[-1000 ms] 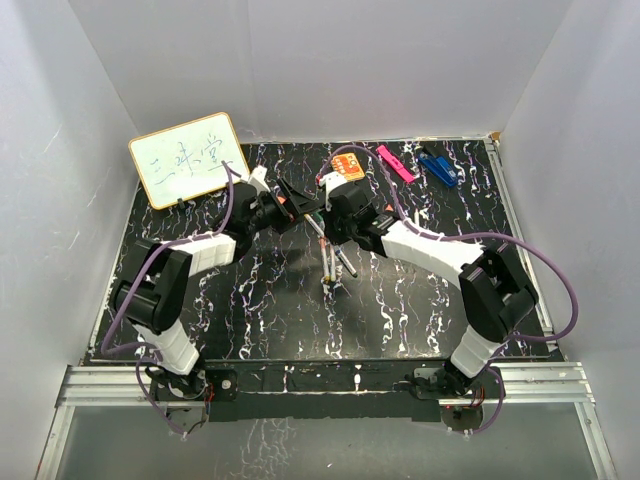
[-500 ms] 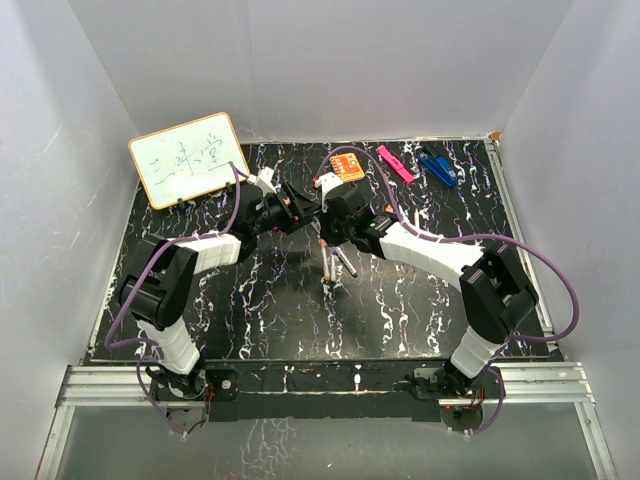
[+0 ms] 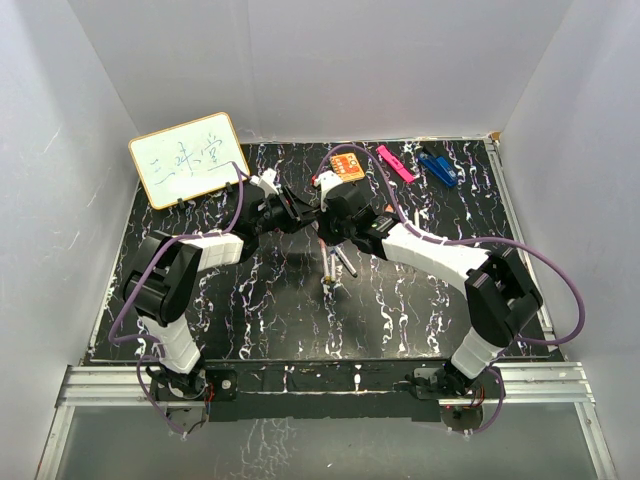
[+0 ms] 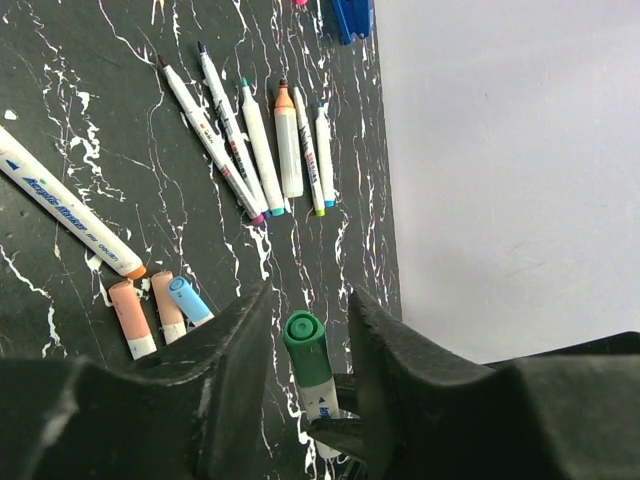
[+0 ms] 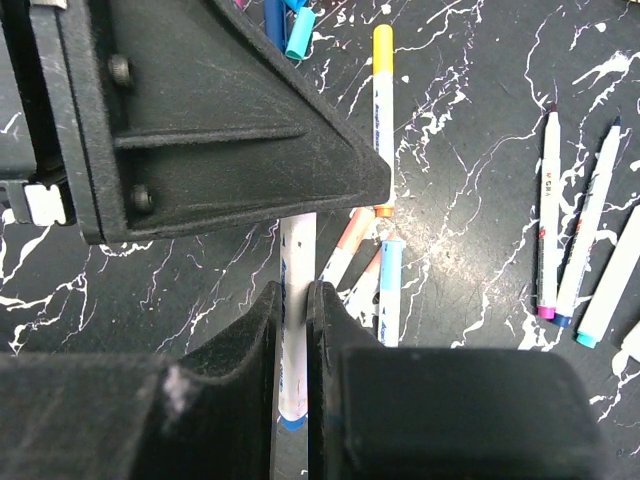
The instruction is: Open the pen caps
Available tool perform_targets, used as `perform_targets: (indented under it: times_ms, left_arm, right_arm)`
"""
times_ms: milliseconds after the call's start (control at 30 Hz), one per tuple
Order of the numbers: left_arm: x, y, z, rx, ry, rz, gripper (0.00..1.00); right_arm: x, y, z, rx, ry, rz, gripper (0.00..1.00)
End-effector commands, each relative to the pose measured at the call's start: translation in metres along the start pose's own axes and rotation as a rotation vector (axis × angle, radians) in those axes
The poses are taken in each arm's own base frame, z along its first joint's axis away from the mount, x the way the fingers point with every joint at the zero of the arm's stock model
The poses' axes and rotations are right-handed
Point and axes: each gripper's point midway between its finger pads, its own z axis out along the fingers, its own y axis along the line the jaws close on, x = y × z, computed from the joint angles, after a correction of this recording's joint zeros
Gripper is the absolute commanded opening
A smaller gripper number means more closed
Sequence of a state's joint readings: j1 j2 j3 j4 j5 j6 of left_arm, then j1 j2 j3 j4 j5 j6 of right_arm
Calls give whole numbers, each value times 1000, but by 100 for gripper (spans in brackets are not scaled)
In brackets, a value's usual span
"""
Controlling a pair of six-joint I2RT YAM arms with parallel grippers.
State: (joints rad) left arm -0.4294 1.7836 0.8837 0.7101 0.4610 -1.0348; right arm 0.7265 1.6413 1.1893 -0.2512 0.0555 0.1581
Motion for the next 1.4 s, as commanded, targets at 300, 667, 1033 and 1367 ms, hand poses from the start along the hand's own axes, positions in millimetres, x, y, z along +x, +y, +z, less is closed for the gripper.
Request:
perform_targets:
  times_ms: [300, 667, 1033, 1367]
  left_arm:
    - [-8, -25, 2, 73, -9, 34, 0]
    - [-5, -41, -4, 108, 1, 51, 0]
    - [-2, -58, -8, 135, 2, 70, 0]
    - [-2, -61, -10, 137, -3, 77, 0]
  right_arm:
    - [-50, 10, -19, -29, -147, -17, 7]
    - [-51, 10, -9, -19, -130, -23, 46]
    - [-50, 9, 3, -11, -111, -25, 42]
    - [-46, 7, 5, -2, -103, -22, 26]
